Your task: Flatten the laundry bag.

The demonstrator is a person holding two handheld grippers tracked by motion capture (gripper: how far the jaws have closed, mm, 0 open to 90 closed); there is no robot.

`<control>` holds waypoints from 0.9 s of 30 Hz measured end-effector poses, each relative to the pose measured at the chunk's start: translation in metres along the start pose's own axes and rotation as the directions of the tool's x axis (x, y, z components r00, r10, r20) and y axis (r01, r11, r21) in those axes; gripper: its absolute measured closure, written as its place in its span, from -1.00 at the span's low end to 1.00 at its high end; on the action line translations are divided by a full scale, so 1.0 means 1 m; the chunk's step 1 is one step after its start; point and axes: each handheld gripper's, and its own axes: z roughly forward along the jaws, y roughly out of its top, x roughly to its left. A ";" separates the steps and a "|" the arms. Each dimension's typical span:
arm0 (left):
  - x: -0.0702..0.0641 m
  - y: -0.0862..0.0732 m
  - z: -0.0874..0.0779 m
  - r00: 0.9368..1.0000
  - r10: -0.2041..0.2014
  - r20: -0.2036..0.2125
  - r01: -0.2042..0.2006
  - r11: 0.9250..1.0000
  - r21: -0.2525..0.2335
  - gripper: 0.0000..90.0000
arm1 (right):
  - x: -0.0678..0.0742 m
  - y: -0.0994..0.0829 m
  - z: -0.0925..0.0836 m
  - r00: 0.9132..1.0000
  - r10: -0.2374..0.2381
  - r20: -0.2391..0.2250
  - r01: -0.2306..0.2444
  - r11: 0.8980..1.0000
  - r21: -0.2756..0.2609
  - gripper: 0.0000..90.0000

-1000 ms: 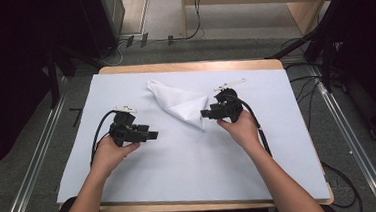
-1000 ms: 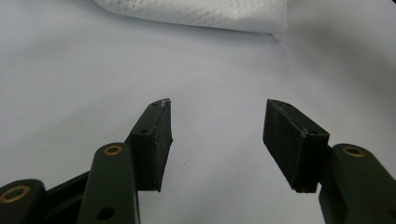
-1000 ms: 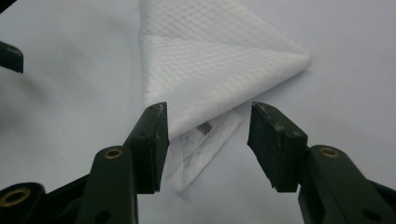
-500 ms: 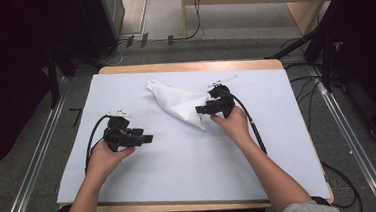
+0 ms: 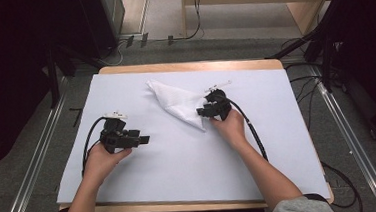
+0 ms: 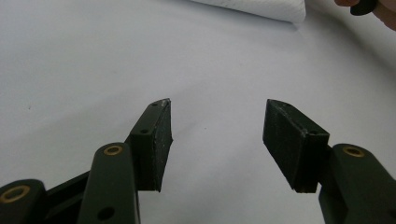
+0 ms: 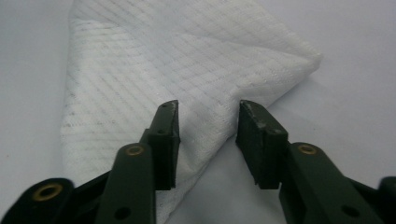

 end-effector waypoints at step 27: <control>0.017 0.000 -0.011 0.999 -0.037 -0.025 0.036 0.999 -0.024 -0.05 | 0.062 0.010 -0.036 0.974 -0.156 -0.165 0.141 0.985 -0.100 0.92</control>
